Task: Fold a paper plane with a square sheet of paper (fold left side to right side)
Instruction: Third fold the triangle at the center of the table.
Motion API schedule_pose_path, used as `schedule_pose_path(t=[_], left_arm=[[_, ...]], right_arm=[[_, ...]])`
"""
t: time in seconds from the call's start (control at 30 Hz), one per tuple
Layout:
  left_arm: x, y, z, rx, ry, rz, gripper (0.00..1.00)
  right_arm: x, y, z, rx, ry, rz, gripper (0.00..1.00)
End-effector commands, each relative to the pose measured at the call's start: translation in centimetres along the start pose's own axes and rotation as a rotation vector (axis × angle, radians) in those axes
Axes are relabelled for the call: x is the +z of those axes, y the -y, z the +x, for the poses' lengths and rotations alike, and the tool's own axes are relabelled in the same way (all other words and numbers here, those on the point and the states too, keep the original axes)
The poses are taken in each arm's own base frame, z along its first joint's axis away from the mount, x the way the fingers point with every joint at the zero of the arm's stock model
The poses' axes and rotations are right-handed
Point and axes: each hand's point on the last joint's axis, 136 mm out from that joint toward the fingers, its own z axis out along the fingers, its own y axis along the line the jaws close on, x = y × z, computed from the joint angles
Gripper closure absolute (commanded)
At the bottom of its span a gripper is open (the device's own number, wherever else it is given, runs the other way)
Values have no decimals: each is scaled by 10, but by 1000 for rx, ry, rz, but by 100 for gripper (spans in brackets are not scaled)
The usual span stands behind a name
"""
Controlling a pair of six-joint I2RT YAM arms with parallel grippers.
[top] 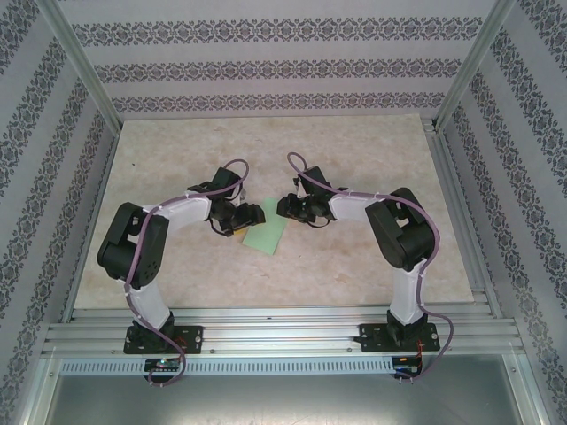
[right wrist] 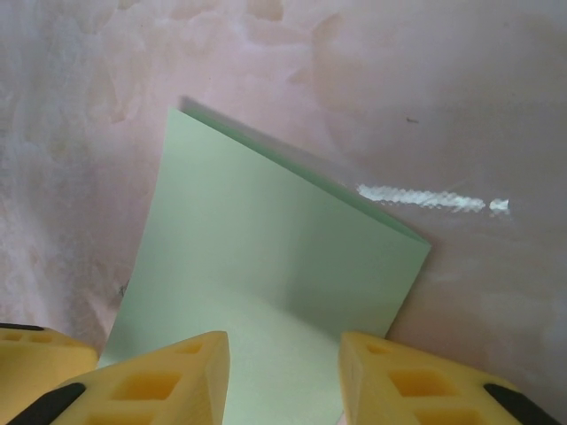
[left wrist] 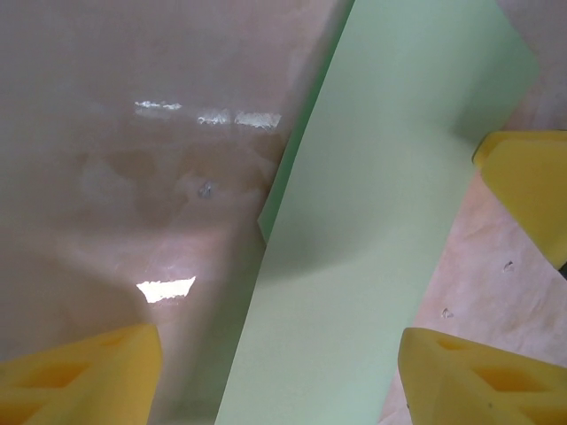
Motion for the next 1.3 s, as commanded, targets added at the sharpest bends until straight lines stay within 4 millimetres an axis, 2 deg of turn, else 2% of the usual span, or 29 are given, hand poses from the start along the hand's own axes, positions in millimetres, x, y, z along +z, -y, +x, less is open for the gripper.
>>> schedule_pose_path(t=[0.0,0.47,0.83,0.93,1.07,1.27], left_arm=[[1,12,-16,8,23,51,29],[20,28,-35,8,6,104,41],[17,31,-39,12,19,99,64],[11,27,-37,17,30,76,64],[4,23,-34,25,41,56,58],[-2,25,-32,30,50,58,58]], right_arm=[[8,6,3,-18,-28,4,62],[9,4,7,-48,-47,5,62],[6,4,4,-77,-41,13,62],[4,5,1,-83,-35,16,61],[5,7,1,-82,-38,19,61],[5,7,1,-80,-39,15,61]])
